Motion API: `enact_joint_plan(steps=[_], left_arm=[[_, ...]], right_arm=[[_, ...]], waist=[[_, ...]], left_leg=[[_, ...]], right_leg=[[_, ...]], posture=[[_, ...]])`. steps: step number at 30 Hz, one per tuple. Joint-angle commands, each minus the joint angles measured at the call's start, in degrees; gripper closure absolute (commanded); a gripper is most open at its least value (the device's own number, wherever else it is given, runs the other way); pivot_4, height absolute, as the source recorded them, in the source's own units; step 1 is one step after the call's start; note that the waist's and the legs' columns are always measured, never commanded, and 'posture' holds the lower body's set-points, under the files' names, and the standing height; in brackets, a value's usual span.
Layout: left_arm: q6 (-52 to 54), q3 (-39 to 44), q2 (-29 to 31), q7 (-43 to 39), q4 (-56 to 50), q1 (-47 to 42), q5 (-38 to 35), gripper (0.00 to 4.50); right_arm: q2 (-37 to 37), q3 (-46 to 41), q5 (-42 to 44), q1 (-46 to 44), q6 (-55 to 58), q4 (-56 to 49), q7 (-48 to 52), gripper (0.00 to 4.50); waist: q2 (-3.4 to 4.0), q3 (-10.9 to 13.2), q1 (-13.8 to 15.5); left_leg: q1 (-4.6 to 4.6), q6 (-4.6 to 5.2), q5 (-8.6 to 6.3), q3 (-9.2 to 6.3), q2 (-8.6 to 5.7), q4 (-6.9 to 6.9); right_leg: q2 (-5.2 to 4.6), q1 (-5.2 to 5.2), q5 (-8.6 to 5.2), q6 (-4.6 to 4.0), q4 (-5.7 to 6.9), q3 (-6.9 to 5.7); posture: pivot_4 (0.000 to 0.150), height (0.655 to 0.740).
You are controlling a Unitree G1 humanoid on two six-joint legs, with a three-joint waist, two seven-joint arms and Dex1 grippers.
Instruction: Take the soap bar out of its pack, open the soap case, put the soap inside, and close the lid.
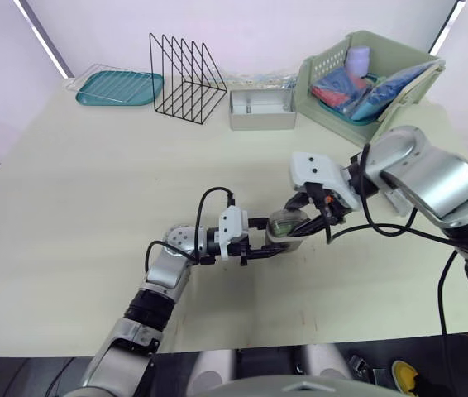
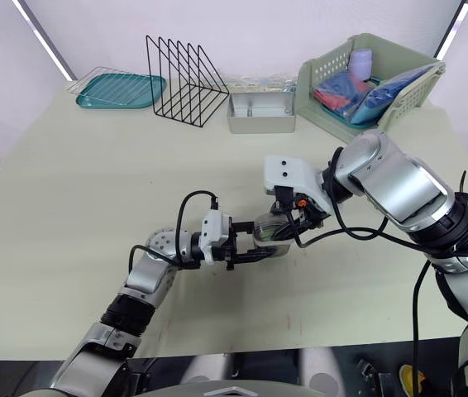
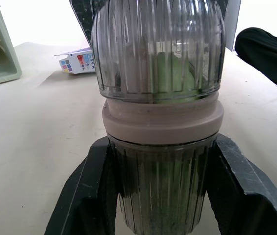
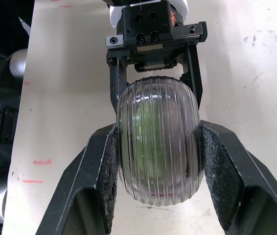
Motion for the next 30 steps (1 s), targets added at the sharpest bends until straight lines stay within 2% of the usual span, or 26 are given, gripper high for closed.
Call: enact_joint_plan(steps=[1, 22, 25, 27, 30], left_arm=[[-0.09, 0.53, 0.72, 0.73, -1.10, 0.27, 0.36, 2.63], [-0.04, 0.22, 0.47, 0.53, -1.03, 0.35, 0.29, 2.63], [-0.04, 0.18, 0.45, 0.52, -1.00, 0.38, 0.30, 2.63], [-0.04, 0.16, 0.43, 0.51, -0.94, 0.33, 0.31, 2.63], [-0.07, 0.16, 0.44, 0.51, -0.93, 0.34, 0.32, 2.63]], right_arm=[[-0.74, 1.98, -0.44, -0.47, 1.42, -0.93, 0.23, 2.39], [-0.75, 2.16, -1.26, -0.70, 0.22, -0.77, 0.04, 2.39], [-0.61, 2.01, -1.50, -0.62, -0.43, -0.56, -0.02, 1.18], [-0.07, 1.86, -2.01, -0.72, -1.07, 0.11, -0.79, 0.05], [-0.03, 1.98, -2.17, -0.77, -1.42, 0.31, -0.97, 0.02]], waist=[[0.00, 0.00, 0.01], [0.00, 0.00, 0.01], [0.01, 0.02, 0.02], [0.02, 0.04, 0.01], [0.04, 0.06, 0.03]], left_leg=[[0.00, 0.00, 0.00, -0.01, 0.00, 0.00], [0.00, 0.00, 0.00, -0.01, 0.00, -0.01], [0.00, 0.00, 0.00, -0.02, 0.00, -0.01], [-0.01, 0.00, 0.00, -0.01, 0.00, -0.01], [-0.02, 0.00, 0.00, -0.01, 0.00, -0.02]], right_leg=[[0.00, 0.00, 0.00, 0.00, 0.00, 0.00], [0.00, 0.00, 0.00, 0.00, -0.01, 0.00], [0.00, 0.00, 0.00, 0.00, -0.01, -0.01], [0.00, -0.01, 0.00, 0.00, -0.01, 0.00], [-0.01, -0.03, 0.00, 0.00, -0.01, 0.00]], posture=[[0.150, 0.7400], [0.150, 0.7400], [0.150, 0.7400], [0.150, 0.7400], [0.150, 0.7400]])
